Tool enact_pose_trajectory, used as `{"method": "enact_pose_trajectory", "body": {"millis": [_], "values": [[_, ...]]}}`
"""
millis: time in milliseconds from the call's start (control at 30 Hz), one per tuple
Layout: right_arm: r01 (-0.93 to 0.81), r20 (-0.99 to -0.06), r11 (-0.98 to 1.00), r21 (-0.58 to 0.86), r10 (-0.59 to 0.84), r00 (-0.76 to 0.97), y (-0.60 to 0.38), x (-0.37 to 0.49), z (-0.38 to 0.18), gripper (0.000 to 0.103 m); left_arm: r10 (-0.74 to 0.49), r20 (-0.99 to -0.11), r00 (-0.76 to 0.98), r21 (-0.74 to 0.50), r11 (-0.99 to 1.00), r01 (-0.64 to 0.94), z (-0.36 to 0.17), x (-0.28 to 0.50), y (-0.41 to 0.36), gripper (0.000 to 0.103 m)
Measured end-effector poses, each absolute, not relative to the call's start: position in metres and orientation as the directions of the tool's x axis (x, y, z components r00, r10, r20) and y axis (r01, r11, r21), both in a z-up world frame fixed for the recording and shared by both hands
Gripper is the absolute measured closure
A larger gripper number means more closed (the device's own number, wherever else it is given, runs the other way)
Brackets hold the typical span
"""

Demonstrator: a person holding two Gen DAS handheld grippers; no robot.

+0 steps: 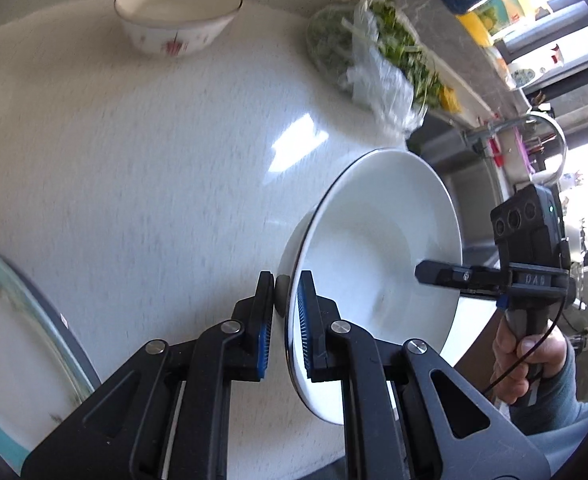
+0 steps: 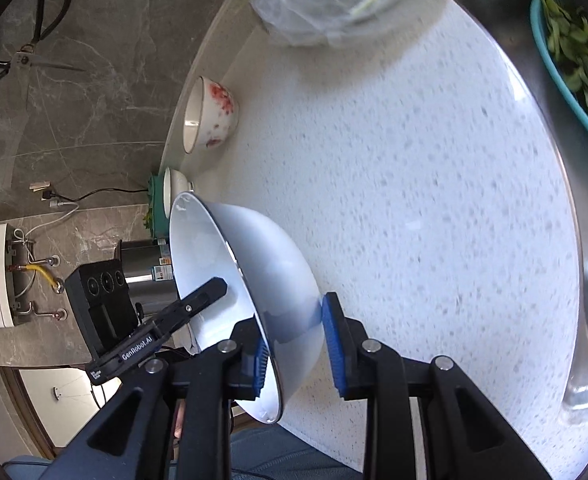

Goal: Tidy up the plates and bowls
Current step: 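Lift the large white bowl, set it on the counter, open both grippers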

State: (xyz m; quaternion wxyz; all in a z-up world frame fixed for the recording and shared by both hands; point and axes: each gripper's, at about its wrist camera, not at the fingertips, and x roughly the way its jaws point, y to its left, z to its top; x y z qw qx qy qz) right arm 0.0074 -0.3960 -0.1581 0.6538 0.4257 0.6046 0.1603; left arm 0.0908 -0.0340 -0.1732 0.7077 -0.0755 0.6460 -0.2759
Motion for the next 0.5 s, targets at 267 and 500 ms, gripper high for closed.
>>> {"method": "enact_pose_trajectory", "body": {"millis": [267, 500], "values": [[0.315, -0.659, 0.590, 0.743, 0.727, 0.192, -0.398, -0.006, -0.168, 0.071, -0.474, -0.880, -0.038, -0.467, 0.846, 0.256, -0.196, 0.064, -0.021, 0.093], [0.324, -0.671, 0.601, 0.731, 0.720, 0.176, -0.396, -0.010, -0.179, 0.071, -0.464, -0.884, -0.048, -0.461, 0.852, 0.250, -0.205, 0.062, -0.022, 0.093]]}}
